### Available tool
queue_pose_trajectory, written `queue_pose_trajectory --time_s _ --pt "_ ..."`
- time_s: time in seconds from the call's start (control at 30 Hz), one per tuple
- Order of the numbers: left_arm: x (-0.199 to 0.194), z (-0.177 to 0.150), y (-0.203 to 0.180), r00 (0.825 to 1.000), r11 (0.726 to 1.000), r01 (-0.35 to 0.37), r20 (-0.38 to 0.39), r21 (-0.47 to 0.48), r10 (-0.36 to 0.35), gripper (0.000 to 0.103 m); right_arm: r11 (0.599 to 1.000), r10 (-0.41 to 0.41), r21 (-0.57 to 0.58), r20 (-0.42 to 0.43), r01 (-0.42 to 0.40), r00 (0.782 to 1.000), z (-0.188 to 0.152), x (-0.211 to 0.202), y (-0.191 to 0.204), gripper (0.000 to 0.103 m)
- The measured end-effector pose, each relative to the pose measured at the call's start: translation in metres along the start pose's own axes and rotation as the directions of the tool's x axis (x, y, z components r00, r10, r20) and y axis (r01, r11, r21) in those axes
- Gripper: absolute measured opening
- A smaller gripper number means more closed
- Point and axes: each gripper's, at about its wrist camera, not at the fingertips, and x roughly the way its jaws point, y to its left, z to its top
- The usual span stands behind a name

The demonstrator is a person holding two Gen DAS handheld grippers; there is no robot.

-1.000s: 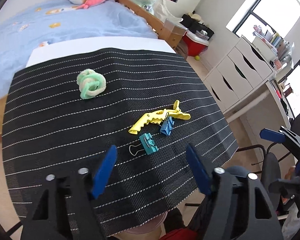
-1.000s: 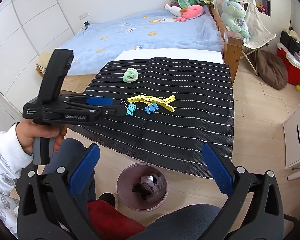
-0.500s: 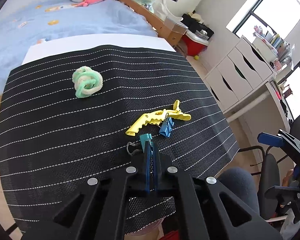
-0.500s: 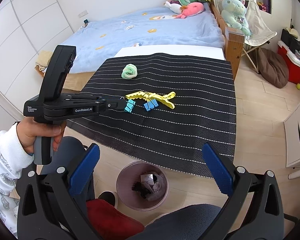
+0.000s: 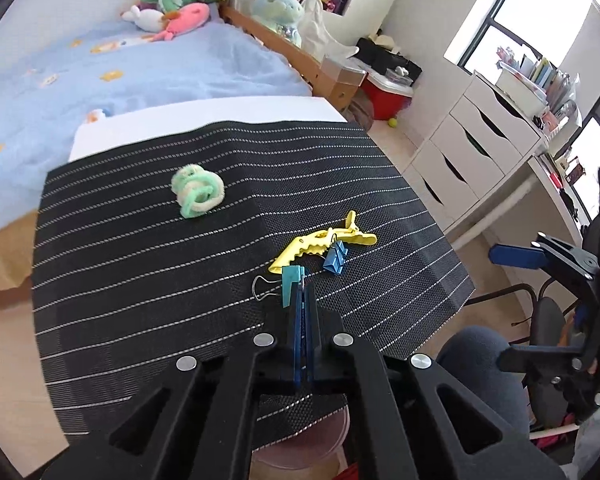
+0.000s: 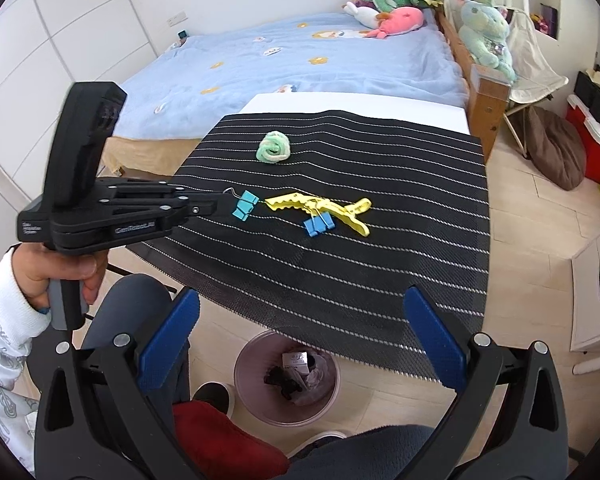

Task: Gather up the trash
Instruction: 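Grasp the blue binder clip with the right tool while the left tool holds the teal clip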

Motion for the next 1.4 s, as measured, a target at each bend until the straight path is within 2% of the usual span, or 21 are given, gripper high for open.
queue_pose_trajectory --time_s 0.37,0.67,0.87,1.17,1.27,1.4 --pt "-0.023 -0.003 0.000 0.999 0.999 -0.025 0.036 0.035 0.024 0.000 0.998 0.017 -0.053 -0.074 -0.021 0.997 0.025 0.042 0.007 0.100" --pt "-0.028 -0.009 0.007 0.999 1.000 -0.025 0.045 0.012 0.025 0.000 0.995 0.044 -0.077 -0.163 -0.057 0.986 0.037 0.084 0.005 0.100" --pt "-0.031 -0.010 0.009 0.998 1.000 -0.025 0.050 0.002 0.025 0.000 0.995 0.063 -0.068 -0.187 -0.077 0.980 0.040 0.102 0.001 0.099" --pt "-0.031 -0.014 0.013 0.998 1.000 -0.024 0.050 -0.010 0.025 0.000 0.995 0.037 -0.086 -0.186 -0.054 0.982 0.043 0.117 -0.002 0.086" --pt "-0.032 -0.015 0.015 0.998 1.000 -0.025 0.049 -0.013 0.025 0.000 0.994 0.017 -0.106 -0.173 -0.036 0.985 0.045 0.118 -0.002 0.073" --pt "-0.032 -0.016 0.018 0.998 1.000 -0.025 0.049 -0.018 0.026 0.000 0.990 0.000 -0.138 -0.165 -0.023 0.986 0.048 0.119 -0.001 0.064"
